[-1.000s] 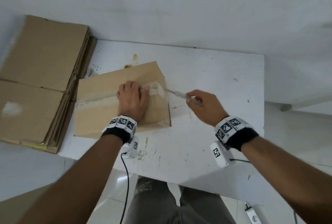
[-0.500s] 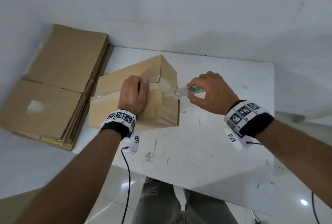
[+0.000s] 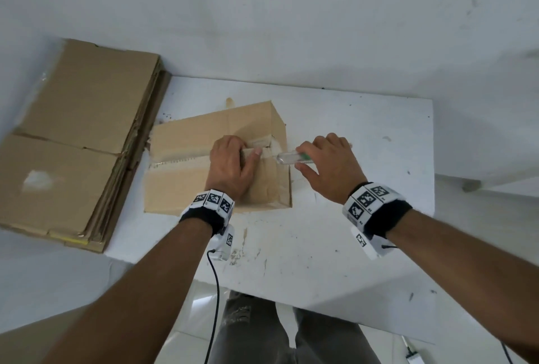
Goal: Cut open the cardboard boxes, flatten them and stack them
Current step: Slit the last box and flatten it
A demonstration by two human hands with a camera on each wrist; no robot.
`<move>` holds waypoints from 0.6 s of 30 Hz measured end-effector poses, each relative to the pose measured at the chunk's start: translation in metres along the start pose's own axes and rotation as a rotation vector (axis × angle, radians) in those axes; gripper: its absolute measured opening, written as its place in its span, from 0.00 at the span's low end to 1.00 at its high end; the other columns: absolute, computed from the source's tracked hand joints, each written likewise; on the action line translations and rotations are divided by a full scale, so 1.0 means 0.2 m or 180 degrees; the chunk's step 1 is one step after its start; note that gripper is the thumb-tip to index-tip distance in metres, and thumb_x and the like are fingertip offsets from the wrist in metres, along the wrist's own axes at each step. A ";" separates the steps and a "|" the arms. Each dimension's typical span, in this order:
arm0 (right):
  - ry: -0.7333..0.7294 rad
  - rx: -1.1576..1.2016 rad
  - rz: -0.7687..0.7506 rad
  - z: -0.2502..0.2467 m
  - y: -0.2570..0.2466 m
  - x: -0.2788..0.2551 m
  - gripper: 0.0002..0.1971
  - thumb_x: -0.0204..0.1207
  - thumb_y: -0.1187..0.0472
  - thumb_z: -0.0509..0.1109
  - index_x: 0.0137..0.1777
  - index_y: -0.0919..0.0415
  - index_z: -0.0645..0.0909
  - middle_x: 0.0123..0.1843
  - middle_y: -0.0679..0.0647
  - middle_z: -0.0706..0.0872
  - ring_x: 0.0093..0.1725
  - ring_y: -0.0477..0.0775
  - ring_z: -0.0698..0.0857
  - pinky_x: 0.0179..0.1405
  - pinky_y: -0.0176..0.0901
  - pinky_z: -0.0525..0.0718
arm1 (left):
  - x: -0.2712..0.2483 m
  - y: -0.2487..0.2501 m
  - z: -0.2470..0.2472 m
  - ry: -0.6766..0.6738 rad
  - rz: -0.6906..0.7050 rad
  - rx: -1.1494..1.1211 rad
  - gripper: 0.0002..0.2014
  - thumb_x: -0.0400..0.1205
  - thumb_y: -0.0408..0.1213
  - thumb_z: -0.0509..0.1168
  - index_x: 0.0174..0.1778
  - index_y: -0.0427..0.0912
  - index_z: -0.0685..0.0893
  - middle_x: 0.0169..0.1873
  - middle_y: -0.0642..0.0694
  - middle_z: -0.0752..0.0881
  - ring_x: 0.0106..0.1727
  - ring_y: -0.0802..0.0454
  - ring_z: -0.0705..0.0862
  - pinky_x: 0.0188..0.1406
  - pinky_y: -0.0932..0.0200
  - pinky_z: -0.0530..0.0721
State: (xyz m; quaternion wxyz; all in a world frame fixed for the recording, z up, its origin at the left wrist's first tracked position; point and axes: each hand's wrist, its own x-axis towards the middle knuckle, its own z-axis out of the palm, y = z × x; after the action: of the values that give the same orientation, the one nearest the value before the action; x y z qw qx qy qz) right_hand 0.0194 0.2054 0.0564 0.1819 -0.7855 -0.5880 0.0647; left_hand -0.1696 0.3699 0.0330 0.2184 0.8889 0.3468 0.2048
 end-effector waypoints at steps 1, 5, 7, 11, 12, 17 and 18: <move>-0.0080 -0.0046 0.0108 0.04 0.02 -0.03 0.13 0.82 0.48 0.68 0.60 0.54 0.82 0.48 0.54 0.84 0.49 0.59 0.76 0.55 0.53 0.71 | -0.02 0.00 0.05 -0.0082 0.0008 0.0070 0.20 0.87 0.53 0.60 0.46 0.36 0.79 0.45 0.40 0.81 0.50 0.42 0.77 0.55 0.43 0.78; -0.0133 -0.0126 0.0393 0.19 0.07 -0.10 0.12 0.81 0.50 0.70 0.59 0.56 0.83 0.47 0.57 0.85 0.49 0.62 0.77 0.55 0.53 0.71 | -0.06 0.00 0.20 -0.0363 -0.0013 0.0314 0.28 0.82 0.61 0.62 0.51 0.33 0.79 0.51 0.37 0.80 0.57 0.36 0.77 0.63 0.36 0.77; 0.0007 -0.0110 0.0504 0.23 0.06 -0.09 0.13 0.80 0.51 0.72 0.59 0.56 0.84 0.46 0.58 0.84 0.49 0.63 0.78 0.54 0.55 0.73 | -0.05 0.00 0.21 -0.0474 -0.0095 0.0419 0.37 0.76 0.71 0.65 0.52 0.33 0.79 0.53 0.37 0.79 0.60 0.36 0.76 0.67 0.37 0.77; 0.0322 0.0033 0.0744 0.27 0.03 -0.04 0.12 0.81 0.52 0.72 0.58 0.57 0.84 0.46 0.58 0.84 0.49 0.64 0.78 0.53 0.55 0.72 | -0.05 0.03 0.18 -0.0458 -0.0114 0.0309 0.49 0.62 0.81 0.68 0.53 0.34 0.78 0.56 0.40 0.79 0.63 0.38 0.75 0.70 0.42 0.77; 0.0377 0.0053 0.0772 0.27 0.04 -0.05 0.11 0.81 0.52 0.71 0.58 0.57 0.84 0.46 0.57 0.83 0.49 0.63 0.77 0.52 0.55 0.71 | -0.05 0.03 0.17 -0.0410 -0.0117 0.0249 0.49 0.61 0.82 0.69 0.52 0.35 0.78 0.56 0.40 0.80 0.63 0.38 0.76 0.69 0.42 0.78; 0.0589 0.0267 0.0902 0.23 0.17 -0.21 0.13 0.84 0.49 0.67 0.60 0.56 0.81 0.47 0.53 0.83 0.46 0.60 0.78 0.49 0.54 0.74 | -0.03 0.02 0.17 -0.0379 -0.0168 0.0391 0.50 0.61 0.85 0.65 0.53 0.36 0.78 0.55 0.42 0.80 0.62 0.40 0.76 0.68 0.39 0.78; 0.0440 0.0356 0.0890 0.22 0.18 -0.24 0.14 0.84 0.47 0.65 0.61 0.55 0.80 0.47 0.52 0.83 0.45 0.59 0.79 0.48 0.53 0.75 | -0.03 0.03 0.17 -0.0425 -0.0195 0.0539 0.51 0.60 0.86 0.63 0.53 0.37 0.78 0.54 0.43 0.80 0.61 0.40 0.76 0.68 0.39 0.76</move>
State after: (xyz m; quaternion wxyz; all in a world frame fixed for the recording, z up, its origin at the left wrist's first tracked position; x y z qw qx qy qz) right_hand 0.0236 0.1598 -0.0033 0.2545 -0.8509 -0.4546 0.0678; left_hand -0.1529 0.3540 0.0074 0.1713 0.9048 0.3745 0.1082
